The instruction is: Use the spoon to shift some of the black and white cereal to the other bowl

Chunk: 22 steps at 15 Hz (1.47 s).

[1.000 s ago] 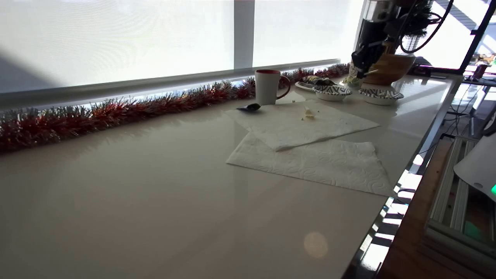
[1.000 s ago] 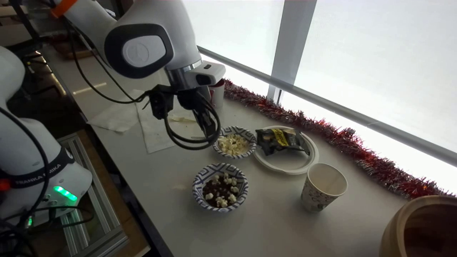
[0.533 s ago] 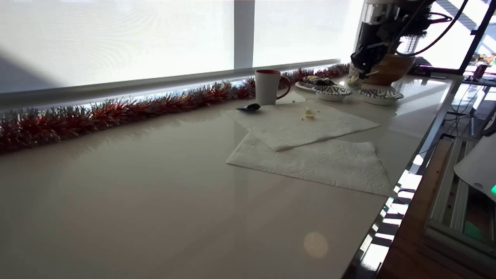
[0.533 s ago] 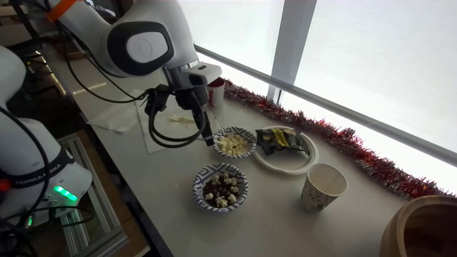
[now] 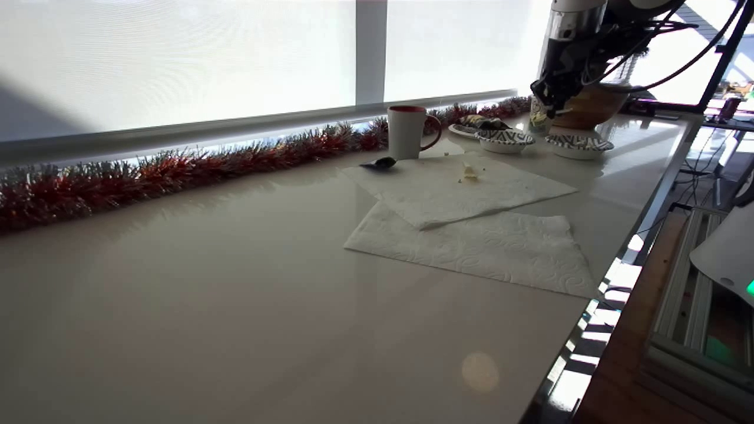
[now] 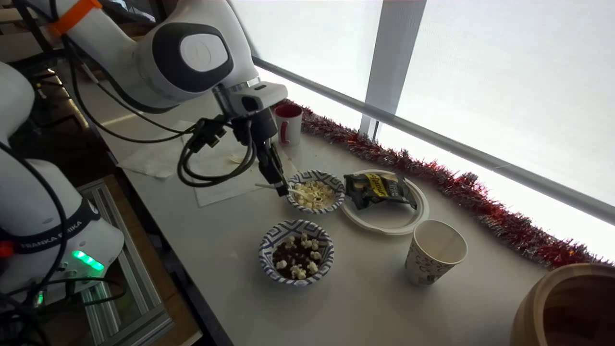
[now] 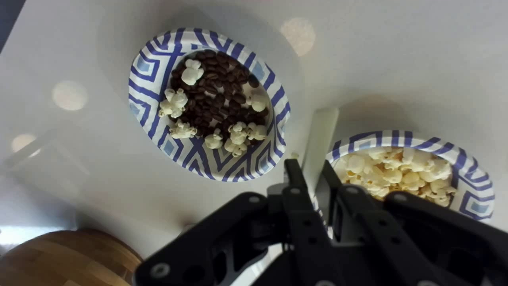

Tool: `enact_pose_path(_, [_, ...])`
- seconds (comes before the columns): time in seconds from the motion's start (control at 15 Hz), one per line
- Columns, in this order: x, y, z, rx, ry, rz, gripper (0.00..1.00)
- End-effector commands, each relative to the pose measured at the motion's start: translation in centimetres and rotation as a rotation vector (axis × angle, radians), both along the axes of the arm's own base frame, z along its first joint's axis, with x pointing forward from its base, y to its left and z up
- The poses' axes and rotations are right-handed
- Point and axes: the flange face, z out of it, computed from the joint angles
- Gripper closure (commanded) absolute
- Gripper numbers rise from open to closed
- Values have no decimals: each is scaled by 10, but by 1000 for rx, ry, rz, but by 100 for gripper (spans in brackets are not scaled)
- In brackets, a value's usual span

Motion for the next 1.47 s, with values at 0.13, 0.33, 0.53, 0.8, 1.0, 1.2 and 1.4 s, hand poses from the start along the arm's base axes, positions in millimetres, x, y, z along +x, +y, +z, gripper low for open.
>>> enact_pose_path(0.13, [2, 20, -4, -103, -13, -51, 97])
enact_pose_path(0.33, [2, 29, -6, -156, -33, -83, 97])
enact_pose_path(0.53, [2, 40, -12, -233, -9, -57, 97])
enact_pose_path(0.8, [7, 45, -14, -367, 7, -23, 97])
enact_pose_path(1.0, [10, 50, -16, -465, -13, -34, 97])
enact_pose_path(1.2, [13, 57, -23, -521, -24, -51, 97])
enact_pose_path(1.4, [16, 65, -31, -538, -40, -54, 97])
